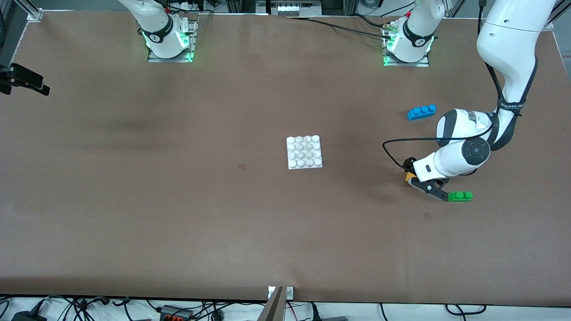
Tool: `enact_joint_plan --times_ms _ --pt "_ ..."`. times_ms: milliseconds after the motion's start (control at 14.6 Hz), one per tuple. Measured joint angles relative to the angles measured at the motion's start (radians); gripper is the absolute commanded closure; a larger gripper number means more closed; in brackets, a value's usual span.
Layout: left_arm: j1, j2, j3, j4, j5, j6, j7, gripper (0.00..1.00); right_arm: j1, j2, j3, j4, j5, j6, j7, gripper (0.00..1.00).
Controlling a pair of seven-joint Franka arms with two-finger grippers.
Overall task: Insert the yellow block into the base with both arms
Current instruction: 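Close the left gripper on the yellow brick and lift it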
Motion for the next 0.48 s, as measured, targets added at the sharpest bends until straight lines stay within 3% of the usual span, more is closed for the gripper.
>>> enact_joint_plan --times_ms 480 --pt "0.009 -0.001 0.000 0.000 0.000 0.004 0.033 0.36 -0.010 0.008 -0.009 0.000 -0.001 -0.001 0.000 0.00"
